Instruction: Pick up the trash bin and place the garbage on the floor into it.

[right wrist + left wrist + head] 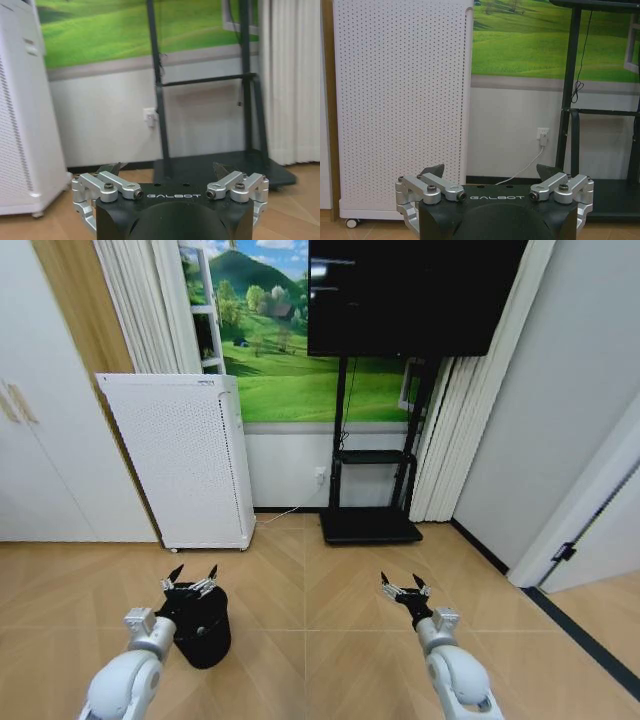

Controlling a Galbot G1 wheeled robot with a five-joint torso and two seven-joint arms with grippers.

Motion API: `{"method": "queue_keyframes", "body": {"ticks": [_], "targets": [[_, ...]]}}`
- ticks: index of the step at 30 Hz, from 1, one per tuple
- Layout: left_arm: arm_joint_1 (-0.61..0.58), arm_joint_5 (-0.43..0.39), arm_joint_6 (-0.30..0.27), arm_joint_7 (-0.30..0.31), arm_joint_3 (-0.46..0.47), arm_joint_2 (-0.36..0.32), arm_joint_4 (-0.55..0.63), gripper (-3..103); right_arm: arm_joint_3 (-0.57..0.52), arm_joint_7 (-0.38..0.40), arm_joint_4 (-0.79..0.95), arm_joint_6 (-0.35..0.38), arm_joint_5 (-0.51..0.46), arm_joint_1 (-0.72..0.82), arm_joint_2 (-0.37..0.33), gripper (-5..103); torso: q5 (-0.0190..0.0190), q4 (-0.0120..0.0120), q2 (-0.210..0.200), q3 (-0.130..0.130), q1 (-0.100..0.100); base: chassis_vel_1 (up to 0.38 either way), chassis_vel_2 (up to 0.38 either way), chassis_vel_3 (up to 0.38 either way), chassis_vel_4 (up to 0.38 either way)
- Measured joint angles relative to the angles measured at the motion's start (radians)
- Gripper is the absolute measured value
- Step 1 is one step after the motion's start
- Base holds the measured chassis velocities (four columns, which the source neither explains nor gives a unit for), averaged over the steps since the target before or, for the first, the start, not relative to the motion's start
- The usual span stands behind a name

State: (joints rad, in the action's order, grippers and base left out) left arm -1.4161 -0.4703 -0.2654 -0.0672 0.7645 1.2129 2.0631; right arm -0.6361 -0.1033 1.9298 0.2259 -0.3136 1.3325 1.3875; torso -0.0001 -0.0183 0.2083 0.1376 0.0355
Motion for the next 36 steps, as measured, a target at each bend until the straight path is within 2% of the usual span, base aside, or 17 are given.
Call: {"method": "queue_keyframes", "body": {"ticks": [2,4,8,10,20,26,32,36], "targets": [[0.01,-0.027,-0.004,-0.006,-0.012,-0.015,-0.012,100,0.005,-0.068,-0.037,-0.049,0.002,-0.015,-0.006,100,0.0003,0.0,0.011,0.008,0.003,0.0,0.0,0.0,0.0],[0.032,-0.039,-0.004,-0.015,-0.03,-0.027,-0.038,100,0.009,-0.104,-0.082,-0.101,0.007,-0.04,-0.006,100,0.0,-0.0002,0.022,0.017,0.005,0.0,0.0,0.0,0.0],[0.059,-0.057,-0.004,-0.018,-0.06,-0.041,-0.071,100,0.009,-0.125,-0.144,-0.157,0.048,-0.077,-0.001,100,0.0,-0.0001,0.039,0.028,0.011,0.0,0.0,0.0,0.0],[0.063,-0.059,-0.004,-0.018,-0.064,-0.045,-0.075,100,0.008,-0.125,-0.154,-0.163,0.059,-0.082,-0.003,100,0.0001,-0.0001,0.043,0.031,0.012,0.0,0.0,0.0,0.0],[0.07,-0.074,-0.005,-0.019,-0.067,-0.069,-0.085,100,0.0,-0.12,-0.17,-0.173,0.079,-0.094,-0.03,100,0.0001,-0.0002,0.064,0.046,0.019,0.0,0.0,0.0,0.0],[0.047,-0.145,-0.011,-0.008,0.014,-0.102,-0.065,100,0.008,-0.09,-0.159,-0.124,0.055,-0.099,-0.047,100,0.0001,0.0,0.111,0.079,0.033,0.0,0.0,0.0,0.0],[0.04,-0.181,-0.025,0.013,0.036,-0.109,-0.049,100,0.003,-0.066,-0.134,-0.1,0.039,-0.089,-0.047,100,0.0,-0.0002,0.13,0.09,0.04,0.0,0.0,0.0,0.0],[0.029,-0.192,-0.027,0.017,0.06,-0.117,-0.038,100,-0.002,-0.058,-0.117,-0.085,-0.009,-0.074,-0.049,100,0.0001,-0.0001,0.145,0.1,0.045,0.0,0.0,0.0,0.0]]}}
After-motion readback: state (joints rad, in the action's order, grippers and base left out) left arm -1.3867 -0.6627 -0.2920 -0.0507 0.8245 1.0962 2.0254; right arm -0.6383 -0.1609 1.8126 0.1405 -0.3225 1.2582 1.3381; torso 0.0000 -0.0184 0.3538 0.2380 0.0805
